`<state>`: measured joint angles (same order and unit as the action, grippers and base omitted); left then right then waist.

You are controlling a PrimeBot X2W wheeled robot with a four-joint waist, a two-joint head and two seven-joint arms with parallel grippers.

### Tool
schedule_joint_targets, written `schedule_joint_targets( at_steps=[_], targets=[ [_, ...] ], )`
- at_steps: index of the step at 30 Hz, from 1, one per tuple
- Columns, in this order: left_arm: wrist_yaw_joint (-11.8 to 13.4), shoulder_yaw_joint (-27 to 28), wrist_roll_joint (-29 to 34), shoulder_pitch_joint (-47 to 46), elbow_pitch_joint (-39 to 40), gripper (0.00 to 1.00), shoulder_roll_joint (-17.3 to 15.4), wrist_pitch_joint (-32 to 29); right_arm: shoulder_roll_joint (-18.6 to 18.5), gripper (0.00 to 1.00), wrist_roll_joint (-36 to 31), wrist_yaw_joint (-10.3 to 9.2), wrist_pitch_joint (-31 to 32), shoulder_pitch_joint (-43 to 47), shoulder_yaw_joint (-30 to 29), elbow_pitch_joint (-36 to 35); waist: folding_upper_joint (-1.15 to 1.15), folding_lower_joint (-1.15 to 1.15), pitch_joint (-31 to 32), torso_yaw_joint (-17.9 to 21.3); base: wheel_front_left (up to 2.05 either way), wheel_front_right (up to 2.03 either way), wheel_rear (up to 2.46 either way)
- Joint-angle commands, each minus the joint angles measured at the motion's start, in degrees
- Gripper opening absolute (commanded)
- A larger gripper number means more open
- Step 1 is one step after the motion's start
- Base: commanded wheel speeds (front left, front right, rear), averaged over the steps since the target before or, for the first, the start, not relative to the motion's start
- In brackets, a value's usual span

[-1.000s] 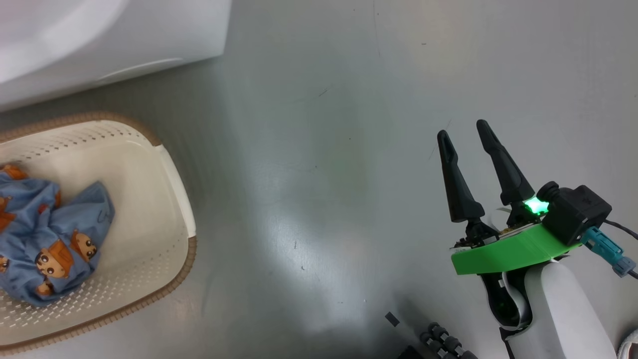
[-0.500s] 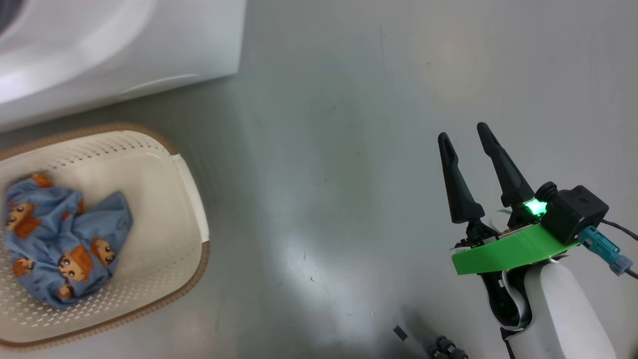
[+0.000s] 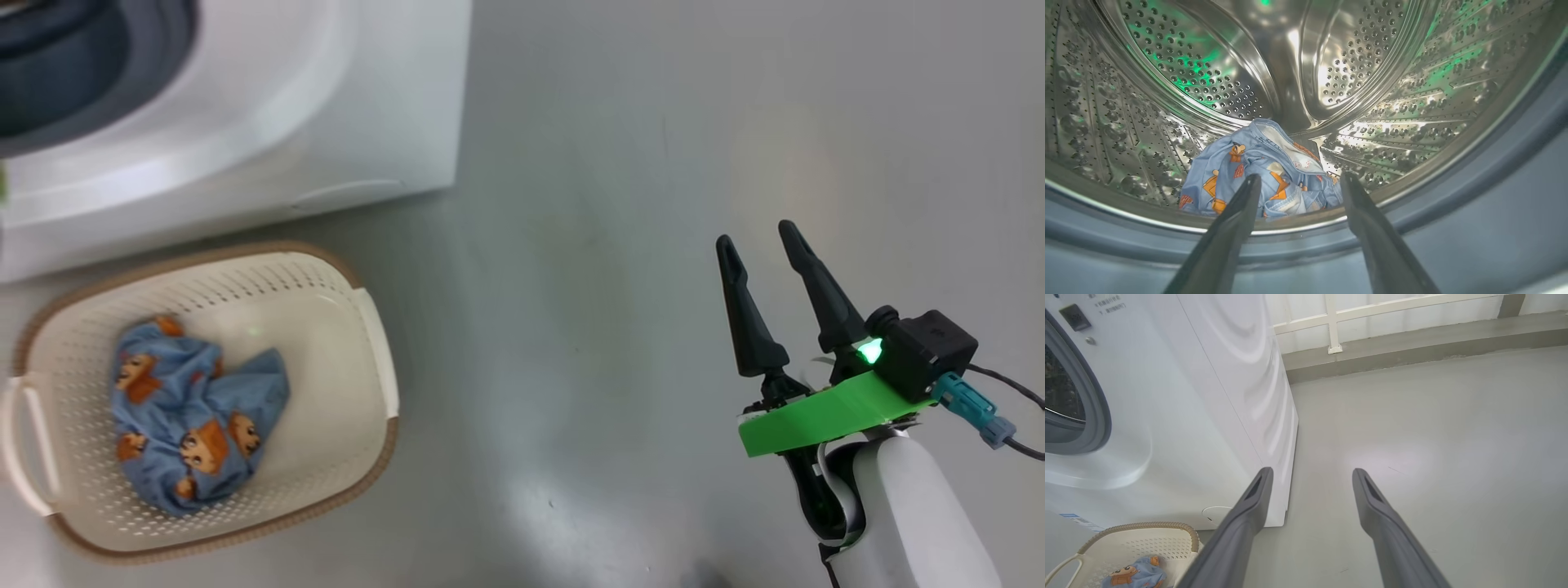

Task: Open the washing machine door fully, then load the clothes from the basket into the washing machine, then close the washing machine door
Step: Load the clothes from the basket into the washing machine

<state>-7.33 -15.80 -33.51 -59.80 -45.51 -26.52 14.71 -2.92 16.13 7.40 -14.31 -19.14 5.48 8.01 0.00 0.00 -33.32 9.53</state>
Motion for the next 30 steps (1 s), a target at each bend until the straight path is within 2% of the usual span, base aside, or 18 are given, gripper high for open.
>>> schedule_joint_targets(
  at_steps=[1, 13, 17, 23, 30],
  targets=[
    [-0.2, 1.3, 0.6, 1.8, 1.7, 1.0, -2.6, 0.3, 0.0, 1.0, -0.9, 0.09, -0.7, 0.1, 1.3, -0.7, 0.0, 0.0, 4.0, -3.0, 0.0, 0.0, 0.0],
    [-0.2, 3.1, 2.5, 18.2, 9.5, 1.0, 2.0, 0.3, 0.0, 1.0, -0.9, 0.09, -0.7, 1.6, 1.1, 3.4, 0.0, 0.0, 14.4, -8.2, 0.0, 0.0, 0.0],
    [-0.2, 3.9, 2.9, 24.4, 12.9, 1.0, 2.6, 0.3, 0.0, 1.0, -0.9, 0.09, -0.7, 2.5, 1.1, 4.5, 0.0, 0.0, 17.9, -9.4, 0.0, 0.0, 0.0],
    [-0.1, 7.0, 4.3, 33.9, 18.9, 1.0, 3.5, 0.3, 0.0, 1.0, -0.9, 0.09, -0.6, 4.3, 0.6, 5.7, 0.0, 0.0, 22.8, -11.2, 0.0, 0.0, 0.0],
    [1.2, 10.4, 6.8, 44.5, 26.0, 1.0, 6.7, 0.3, 0.0, 1.0, -0.3, 0.09, -0.2, 6.9, 0.2, 6.3, 0.0, 0.0, 27.8, -12.6, 0.0, 0.0, 0.0]
  ],
)
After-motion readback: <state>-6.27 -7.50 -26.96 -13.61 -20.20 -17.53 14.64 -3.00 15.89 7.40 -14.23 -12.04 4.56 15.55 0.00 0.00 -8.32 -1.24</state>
